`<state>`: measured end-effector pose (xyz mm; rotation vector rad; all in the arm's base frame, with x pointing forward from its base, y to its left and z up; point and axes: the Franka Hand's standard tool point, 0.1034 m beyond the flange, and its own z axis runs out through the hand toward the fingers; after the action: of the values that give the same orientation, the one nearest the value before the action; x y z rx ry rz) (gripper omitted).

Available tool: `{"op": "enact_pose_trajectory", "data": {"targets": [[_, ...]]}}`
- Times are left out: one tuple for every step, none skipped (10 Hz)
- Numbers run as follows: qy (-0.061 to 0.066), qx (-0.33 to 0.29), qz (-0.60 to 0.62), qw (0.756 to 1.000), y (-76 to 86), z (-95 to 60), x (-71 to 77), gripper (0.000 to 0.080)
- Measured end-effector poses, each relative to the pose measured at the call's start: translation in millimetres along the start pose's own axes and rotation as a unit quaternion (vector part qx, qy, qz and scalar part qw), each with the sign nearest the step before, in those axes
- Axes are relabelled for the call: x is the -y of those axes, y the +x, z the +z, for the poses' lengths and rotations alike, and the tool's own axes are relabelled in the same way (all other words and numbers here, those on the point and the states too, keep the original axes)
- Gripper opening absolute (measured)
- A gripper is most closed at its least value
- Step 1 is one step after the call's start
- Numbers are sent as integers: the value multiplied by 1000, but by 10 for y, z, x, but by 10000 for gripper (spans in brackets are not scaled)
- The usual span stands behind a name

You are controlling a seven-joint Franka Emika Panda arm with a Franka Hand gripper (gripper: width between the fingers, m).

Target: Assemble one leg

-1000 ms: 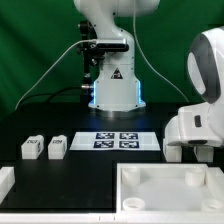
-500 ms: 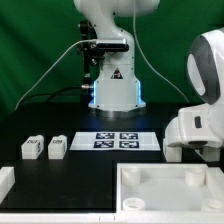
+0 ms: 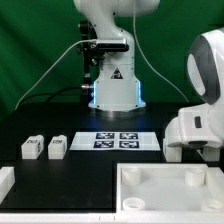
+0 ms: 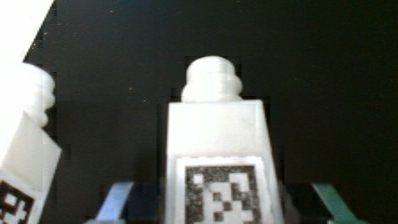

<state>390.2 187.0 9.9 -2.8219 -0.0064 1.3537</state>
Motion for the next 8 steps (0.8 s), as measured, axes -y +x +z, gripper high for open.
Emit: {"op": "enact_pose_trajectory", "data": {"targets": [[0, 0, 0, 1000, 0, 0, 0, 290], [0, 0, 0, 1000, 0, 0, 0, 290], [0, 0, 0, 1000, 0, 0, 0, 290], [-2, 2, -11, 1000, -11, -28, -29, 290], [-8, 7, -45, 999, -105, -286, -183, 291], [-5, -9, -43, 999, -228, -596, -268, 291], [-5, -17, -46, 999, -366, -784, -323, 291], [-3, -45, -48, 998, -464, -957, -390, 291]]}}
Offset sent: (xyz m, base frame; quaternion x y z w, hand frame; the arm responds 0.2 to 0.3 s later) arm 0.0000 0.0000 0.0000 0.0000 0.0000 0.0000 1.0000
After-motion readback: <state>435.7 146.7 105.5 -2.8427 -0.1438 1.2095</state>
